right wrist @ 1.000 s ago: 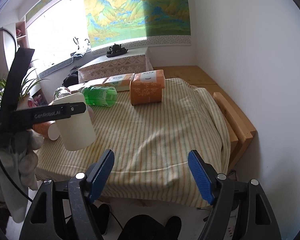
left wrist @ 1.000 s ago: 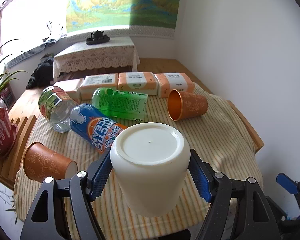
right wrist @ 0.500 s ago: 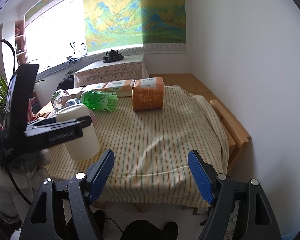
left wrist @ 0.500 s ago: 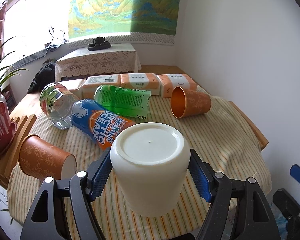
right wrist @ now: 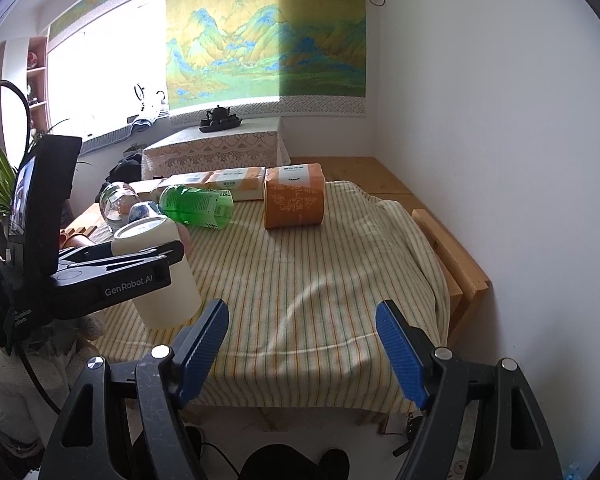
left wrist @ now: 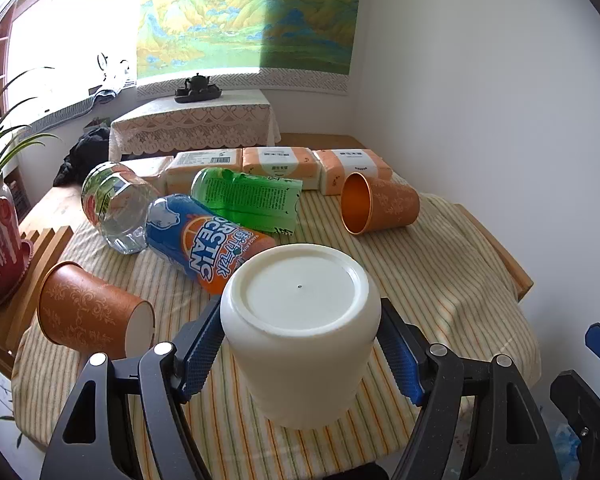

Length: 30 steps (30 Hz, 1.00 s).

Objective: Flip cup upside down

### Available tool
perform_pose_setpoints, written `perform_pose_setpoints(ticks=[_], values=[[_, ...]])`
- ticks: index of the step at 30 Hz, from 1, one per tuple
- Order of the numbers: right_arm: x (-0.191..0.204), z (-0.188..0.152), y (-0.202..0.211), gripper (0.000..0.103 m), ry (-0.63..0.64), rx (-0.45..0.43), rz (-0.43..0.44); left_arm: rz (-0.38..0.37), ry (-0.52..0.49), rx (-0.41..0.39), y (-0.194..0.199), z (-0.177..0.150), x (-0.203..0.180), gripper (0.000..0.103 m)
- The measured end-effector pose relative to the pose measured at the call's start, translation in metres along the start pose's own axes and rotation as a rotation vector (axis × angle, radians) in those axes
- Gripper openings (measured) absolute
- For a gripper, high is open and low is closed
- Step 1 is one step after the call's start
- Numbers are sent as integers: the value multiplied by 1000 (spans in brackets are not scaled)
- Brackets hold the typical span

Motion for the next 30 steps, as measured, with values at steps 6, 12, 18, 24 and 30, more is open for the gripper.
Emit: perform_pose_setpoints(ticks=[6,12,18,24,30], values=[[1,0,1,73,0,-2,2,-50,-3,13,4,-7,-2,79],[5,-2,6,73,2,-4,1,-49,-25,-30,17,-5,-6,93],[6,-3,9,73,-11,-8,9,-62,-25,-40,33,-6,0,94],[15,-6,13,73,-4,-13,14,-33,-3,-65,64,-17,25,94],[27,-7,18,78,0,-33,27,36,-5,-106,102,-35,51,95]])
Point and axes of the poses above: each gripper's, at about its wrist camera, not at the fingertips, and y roughly against the way its jaws point, x to its left, z to its top, the point moved 8 cm from there along -y, roughly the way its jaws point, and after that the axes turned 11 degrees about x, right-handed, at the moved point
